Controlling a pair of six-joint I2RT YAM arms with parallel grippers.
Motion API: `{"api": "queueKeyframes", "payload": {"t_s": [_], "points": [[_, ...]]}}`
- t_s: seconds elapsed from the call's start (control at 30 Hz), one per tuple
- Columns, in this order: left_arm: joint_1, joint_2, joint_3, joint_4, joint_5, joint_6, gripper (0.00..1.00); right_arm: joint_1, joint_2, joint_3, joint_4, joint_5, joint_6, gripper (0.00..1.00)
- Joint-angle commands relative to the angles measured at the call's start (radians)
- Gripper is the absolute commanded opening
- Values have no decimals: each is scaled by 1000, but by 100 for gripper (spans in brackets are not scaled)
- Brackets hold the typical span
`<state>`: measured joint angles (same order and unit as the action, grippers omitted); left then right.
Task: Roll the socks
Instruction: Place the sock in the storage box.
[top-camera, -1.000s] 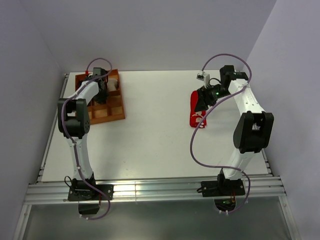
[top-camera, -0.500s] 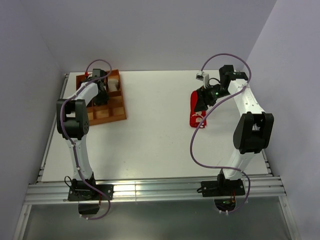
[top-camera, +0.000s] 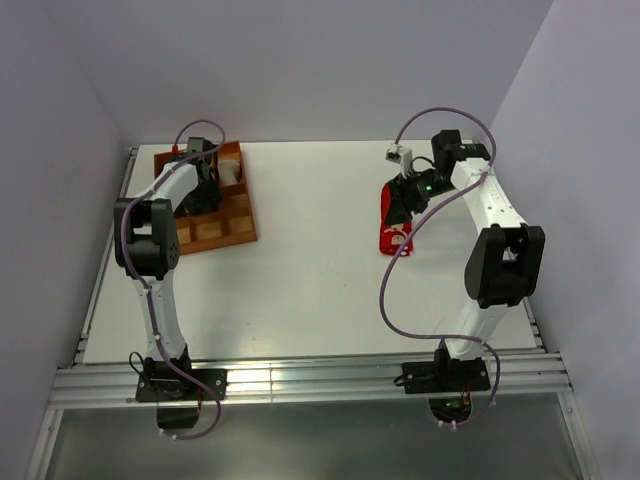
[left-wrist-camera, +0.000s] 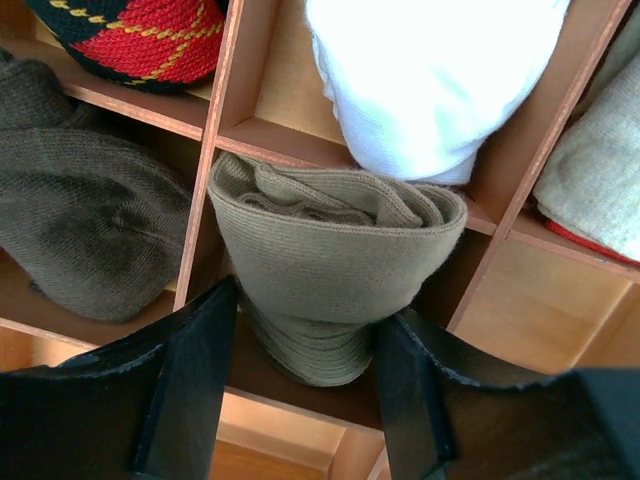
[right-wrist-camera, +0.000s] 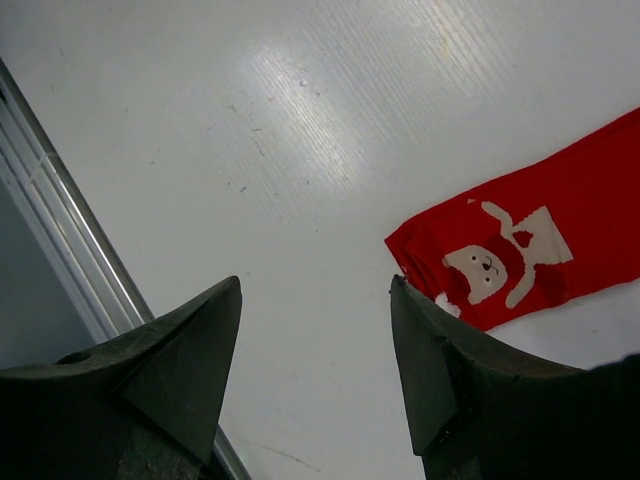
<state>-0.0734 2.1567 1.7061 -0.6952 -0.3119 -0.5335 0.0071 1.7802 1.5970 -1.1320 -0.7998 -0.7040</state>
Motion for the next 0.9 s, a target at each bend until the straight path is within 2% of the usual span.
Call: {"api": "queueKeyframes", "payload": {"t_s": [0.0,0.87], "points": [[-19,-21,29,-119,10,36,61,28,-39,35,0,8,-5,68],[-16,-77,75,-107,89,122,68,57,-31,47,34,82,24,68]]}}
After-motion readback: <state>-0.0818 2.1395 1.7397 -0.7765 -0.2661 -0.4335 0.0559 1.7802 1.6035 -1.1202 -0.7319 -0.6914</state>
